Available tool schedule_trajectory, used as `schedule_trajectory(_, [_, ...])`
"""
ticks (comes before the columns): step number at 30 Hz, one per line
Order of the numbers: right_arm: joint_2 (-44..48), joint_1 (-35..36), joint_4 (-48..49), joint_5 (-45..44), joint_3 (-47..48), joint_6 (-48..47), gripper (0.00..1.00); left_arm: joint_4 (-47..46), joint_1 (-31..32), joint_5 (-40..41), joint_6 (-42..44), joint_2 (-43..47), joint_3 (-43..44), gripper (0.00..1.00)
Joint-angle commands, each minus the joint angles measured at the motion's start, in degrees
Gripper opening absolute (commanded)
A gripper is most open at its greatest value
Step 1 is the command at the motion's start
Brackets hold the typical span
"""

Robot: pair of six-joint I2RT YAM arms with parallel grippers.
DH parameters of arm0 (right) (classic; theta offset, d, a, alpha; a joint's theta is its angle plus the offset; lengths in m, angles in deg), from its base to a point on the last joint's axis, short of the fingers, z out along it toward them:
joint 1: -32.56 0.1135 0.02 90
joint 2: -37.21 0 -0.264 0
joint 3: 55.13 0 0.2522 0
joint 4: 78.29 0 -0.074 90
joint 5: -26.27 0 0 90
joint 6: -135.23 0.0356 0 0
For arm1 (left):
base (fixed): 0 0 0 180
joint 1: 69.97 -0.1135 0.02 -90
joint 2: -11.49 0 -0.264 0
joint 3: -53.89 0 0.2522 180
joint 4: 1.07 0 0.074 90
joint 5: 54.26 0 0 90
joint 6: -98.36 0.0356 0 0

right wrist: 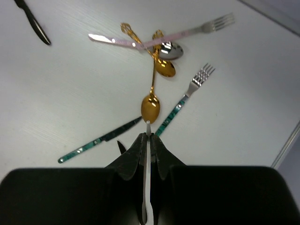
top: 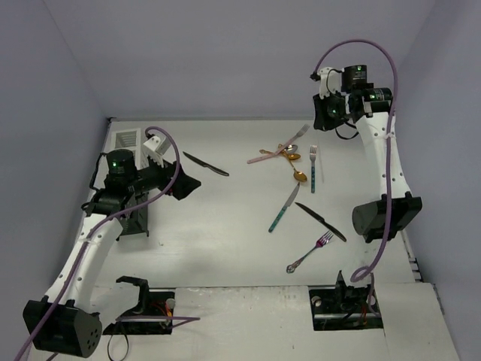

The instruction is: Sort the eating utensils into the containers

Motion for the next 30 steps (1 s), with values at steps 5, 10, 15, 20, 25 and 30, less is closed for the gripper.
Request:
schedule_trajectory(5, [6.6,4.1,1.6,15.1,3.1,5.6,0.0,-18.0,7.9,-6.5,-13.5,-4.9,4.9,0.84])
schedule_trajectory(10, [5.8,6.5,1.6,20.7,4.1,6.6,0.0,-16.7,18.2,-2.5,-6.5,-10.1,11.2,0.85])
schedule_trajectory(15, [5.4,8.5,1.8,25.8,3.5,7.5,0.0,-17.1,21.3,-1.3,-5.7,-17.7,17.0,0.85])
schedule_trajectory(20, [5.4,10.2,2.1,29.5,3.0,8.0,0.0,-17.8,24.3,-1.1,-5.6,-24.4,23.8,0.85])
schedule_trajectory(25, [6.0,12.3,2.3,31.1,2.2,8.2,0.0,-16.4,26.8,0.2,-4.2,-29.5,29.5,0.84])
schedule_trajectory(30, [6.7,13.1,2.6,32.7,1.3,8.6,0.0,-16.3,27.7,0.9,-4.0,-32.4,33.0,0.84])
